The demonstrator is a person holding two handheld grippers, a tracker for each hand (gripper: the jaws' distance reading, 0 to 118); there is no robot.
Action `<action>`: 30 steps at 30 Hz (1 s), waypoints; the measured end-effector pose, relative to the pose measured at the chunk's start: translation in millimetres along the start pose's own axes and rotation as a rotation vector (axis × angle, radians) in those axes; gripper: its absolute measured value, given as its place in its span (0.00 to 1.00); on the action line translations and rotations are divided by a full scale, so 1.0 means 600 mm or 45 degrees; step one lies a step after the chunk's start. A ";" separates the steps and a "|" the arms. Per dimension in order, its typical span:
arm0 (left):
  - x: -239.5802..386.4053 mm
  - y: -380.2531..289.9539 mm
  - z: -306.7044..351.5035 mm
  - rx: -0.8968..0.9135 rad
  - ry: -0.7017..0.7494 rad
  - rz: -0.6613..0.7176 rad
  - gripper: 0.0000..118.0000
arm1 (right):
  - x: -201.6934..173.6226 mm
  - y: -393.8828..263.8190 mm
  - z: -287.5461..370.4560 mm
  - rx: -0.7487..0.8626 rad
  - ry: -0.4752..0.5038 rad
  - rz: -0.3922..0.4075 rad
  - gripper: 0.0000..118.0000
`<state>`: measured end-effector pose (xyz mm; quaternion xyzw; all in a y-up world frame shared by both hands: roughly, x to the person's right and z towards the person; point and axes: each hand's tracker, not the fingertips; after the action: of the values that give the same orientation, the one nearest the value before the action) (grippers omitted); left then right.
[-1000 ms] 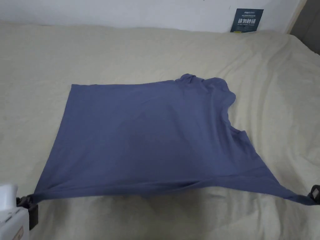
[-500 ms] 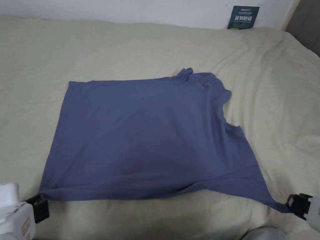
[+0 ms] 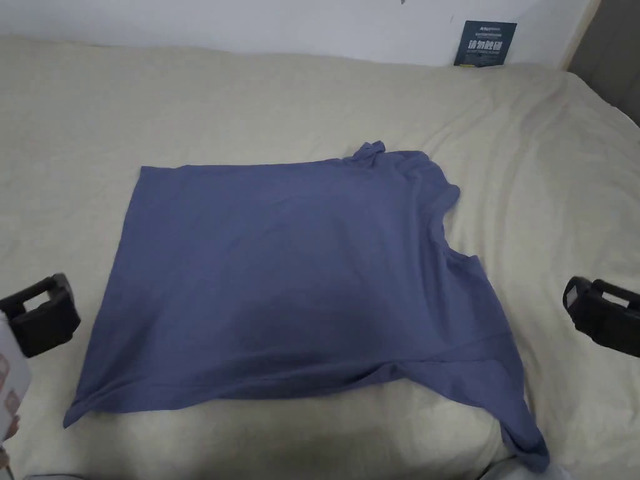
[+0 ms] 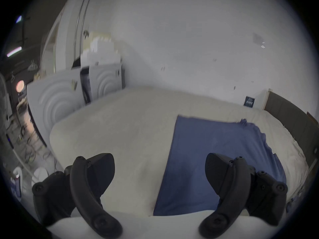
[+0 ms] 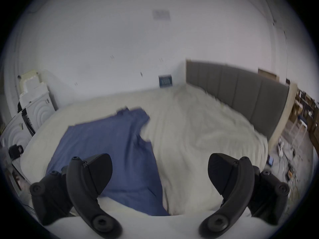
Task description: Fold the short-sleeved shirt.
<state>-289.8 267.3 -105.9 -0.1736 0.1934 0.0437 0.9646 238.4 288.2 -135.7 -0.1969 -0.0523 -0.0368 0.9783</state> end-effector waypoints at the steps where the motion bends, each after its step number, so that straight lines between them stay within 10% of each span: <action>1: 0.012 0.007 0.006 0.044 -0.005 -0.027 0.94 | -0.010 0.006 0.008 0.068 0.009 0.012 0.99; 9: 0.090 0.006 0.025 0.147 -0.096 -0.166 0.94 | -0.091 0.019 0.037 0.282 0.097 0.051 1.00; 12: 0.095 -0.001 0.031 0.157 -0.144 -0.129 0.65 | -0.104 0.017 0.032 0.245 0.144 0.023 1.00; 14: 0.098 -0.001 0.036 0.164 -0.143 -0.128 0.24 | -0.108 0.009 0.028 0.234 0.153 0.022 0.76; 16: 0.099 -0.003 0.035 0.172 -0.134 -0.152 0.06 | -0.115 0.003 0.029 0.252 0.123 0.057 0.14; 30: 0.089 -0.004 0.036 0.167 -0.212 -0.116 0.00 | -0.118 -0.002 0.027 0.224 0.132 0.018 0.02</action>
<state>-232.4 273.5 -107.4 -0.1146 0.1070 0.0015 0.9876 166.6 296.8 -128.8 -0.1085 -0.0031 -0.0353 0.9935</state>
